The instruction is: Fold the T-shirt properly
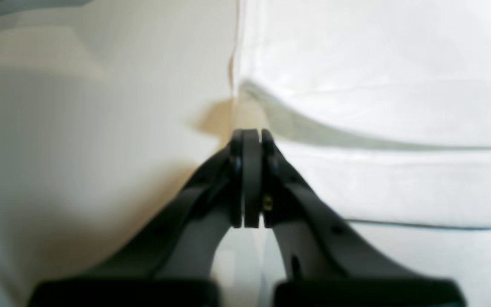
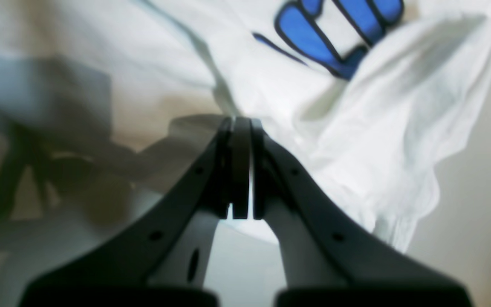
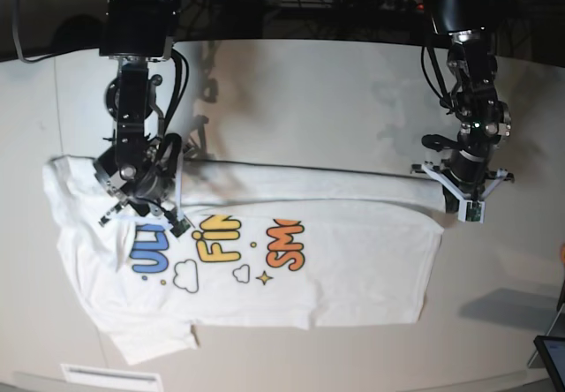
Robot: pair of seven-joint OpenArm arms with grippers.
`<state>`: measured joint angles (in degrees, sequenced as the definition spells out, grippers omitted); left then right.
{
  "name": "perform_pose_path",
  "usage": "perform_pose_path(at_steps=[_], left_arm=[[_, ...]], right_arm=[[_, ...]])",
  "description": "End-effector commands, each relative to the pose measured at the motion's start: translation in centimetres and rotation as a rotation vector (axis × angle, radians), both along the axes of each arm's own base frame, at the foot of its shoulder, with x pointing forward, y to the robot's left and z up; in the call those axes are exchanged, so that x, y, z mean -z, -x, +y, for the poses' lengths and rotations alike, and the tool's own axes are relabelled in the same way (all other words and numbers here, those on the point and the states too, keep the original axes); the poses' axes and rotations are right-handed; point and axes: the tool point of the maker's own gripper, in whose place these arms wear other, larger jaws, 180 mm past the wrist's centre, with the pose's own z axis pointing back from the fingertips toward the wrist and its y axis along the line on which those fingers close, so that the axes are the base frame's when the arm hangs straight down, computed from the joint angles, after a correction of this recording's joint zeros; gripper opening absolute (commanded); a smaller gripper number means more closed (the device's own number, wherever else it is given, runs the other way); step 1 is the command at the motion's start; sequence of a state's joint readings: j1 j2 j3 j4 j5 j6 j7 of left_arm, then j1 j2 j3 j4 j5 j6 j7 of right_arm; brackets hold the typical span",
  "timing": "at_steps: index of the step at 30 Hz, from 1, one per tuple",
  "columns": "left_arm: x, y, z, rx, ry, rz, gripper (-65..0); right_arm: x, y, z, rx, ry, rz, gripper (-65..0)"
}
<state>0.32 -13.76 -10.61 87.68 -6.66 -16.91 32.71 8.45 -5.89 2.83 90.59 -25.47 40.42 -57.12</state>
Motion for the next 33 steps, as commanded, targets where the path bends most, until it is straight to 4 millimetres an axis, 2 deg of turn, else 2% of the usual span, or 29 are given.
perform_pose_path(at_steps=[1,6,12,21,23,27,29,33], left_arm=[[-1.7,-0.8,0.4,0.006,-0.014,-0.056,-65.0],[-1.6,-0.6,0.5,0.005,-0.016,-0.052,-65.0],[-1.4,-0.2,1.1,0.004,-0.032,-0.038,-65.0],[-1.3,-0.1,1.1,0.003,-0.032,-0.034,-65.0],[-1.3,-0.1,1.1,0.003,-0.032,-0.034,-65.0],[-1.3,-0.1,1.1,0.003,-0.034,-0.032,-65.0],[-1.5,-0.3,1.1,0.003,-0.034,-0.037,-65.0],[-1.8,-0.8,0.9,0.01,-0.033,-0.047,-65.0]], right_arm=[[-1.4,-1.8,0.1,0.005,-0.007,-0.051,-64.7],[-0.3,-3.3,1.2,-0.027,-0.042,-0.031,-64.7],[0.8,-3.8,1.8,-0.05,-0.069,-0.02,-64.7],[0.7,-7.2,3.8,-0.105,-0.136,-0.04,-64.7],[0.8,-7.6,3.5,-0.103,-0.126,-0.027,-64.7],[1.3,-6.9,2.7,-0.086,-0.093,0.015,-64.7],[2.3,-5.6,1.6,-0.075,-0.072,0.038,-64.7],[2.9,-4.2,0.2,-0.064,-0.044,0.048,-64.7]])
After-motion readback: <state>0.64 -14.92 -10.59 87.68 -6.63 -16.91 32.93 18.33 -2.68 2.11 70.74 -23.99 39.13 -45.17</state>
